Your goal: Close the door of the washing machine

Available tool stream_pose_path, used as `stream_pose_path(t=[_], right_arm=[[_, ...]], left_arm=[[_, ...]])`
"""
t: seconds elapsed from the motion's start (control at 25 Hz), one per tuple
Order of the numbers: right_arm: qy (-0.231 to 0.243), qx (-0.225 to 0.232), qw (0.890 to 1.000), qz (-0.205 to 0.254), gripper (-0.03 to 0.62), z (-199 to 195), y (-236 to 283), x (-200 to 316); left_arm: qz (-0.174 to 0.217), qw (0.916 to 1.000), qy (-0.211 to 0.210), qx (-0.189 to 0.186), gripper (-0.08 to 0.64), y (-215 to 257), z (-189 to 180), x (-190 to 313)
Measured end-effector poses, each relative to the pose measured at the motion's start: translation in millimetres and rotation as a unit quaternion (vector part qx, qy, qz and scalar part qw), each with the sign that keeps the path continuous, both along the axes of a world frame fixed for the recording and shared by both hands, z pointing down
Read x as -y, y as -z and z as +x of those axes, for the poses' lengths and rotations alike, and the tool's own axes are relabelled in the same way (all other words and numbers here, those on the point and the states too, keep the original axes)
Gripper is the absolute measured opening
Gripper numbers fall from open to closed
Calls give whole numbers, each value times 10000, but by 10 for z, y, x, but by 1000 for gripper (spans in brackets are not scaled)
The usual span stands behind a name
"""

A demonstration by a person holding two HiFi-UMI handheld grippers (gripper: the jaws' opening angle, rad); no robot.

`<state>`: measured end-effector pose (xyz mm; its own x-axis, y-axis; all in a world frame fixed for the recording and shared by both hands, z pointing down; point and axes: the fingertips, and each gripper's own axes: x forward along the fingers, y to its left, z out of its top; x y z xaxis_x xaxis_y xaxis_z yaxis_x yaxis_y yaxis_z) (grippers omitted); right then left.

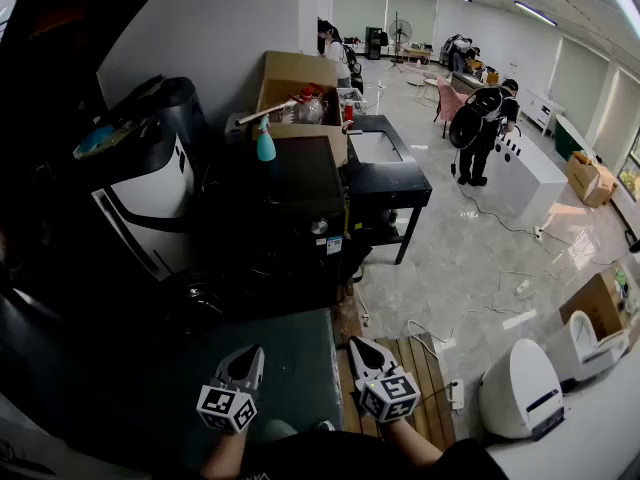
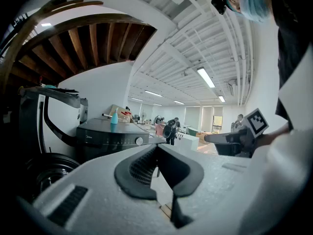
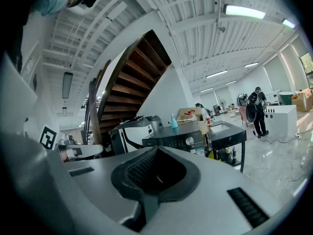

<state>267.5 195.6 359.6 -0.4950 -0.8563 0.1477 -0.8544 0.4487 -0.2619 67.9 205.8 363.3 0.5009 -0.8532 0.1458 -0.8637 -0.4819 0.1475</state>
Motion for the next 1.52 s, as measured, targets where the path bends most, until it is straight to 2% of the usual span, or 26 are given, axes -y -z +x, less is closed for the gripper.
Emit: stream_pose_path(t=[0.2,0.36,0.48,0.68,0.84,1.08,1.28,1.52], right_arm=[[-57,132,9999,-11,-2,-25,-9,95],[-105,316,9993,192,-2,-158,53,196],[-131,305,9994,137,53,-352,56,294],[-261,69,9996,-15,120,-827,19,497],[-485,48,9987,-118,149,-1210,-1,698],[-994,-92,9948,-185,152,-1687,-39,939],[-1471,-109,9889,-196,150,-1929,-143,1003],[-1823,-148,9826,-325,143,-2082,-258,1097]], left_arm=[[44,10000,-12,-18,8,-43,-12,75],[36,10000,-49,-56,8,-72,-172,187],[-11,9998,-159,-108,36,-106,-338,308],[-126,9992,-352,-105,103,-130,-794,605],[-165,9983,-561,-67,115,-161,-1213,894],[-230,9953,-935,-17,118,-250,-1823,1280],[-321,9913,-1270,121,118,-404,-2206,1500],[-457,9905,-1255,317,118,-672,-2608,1811]])
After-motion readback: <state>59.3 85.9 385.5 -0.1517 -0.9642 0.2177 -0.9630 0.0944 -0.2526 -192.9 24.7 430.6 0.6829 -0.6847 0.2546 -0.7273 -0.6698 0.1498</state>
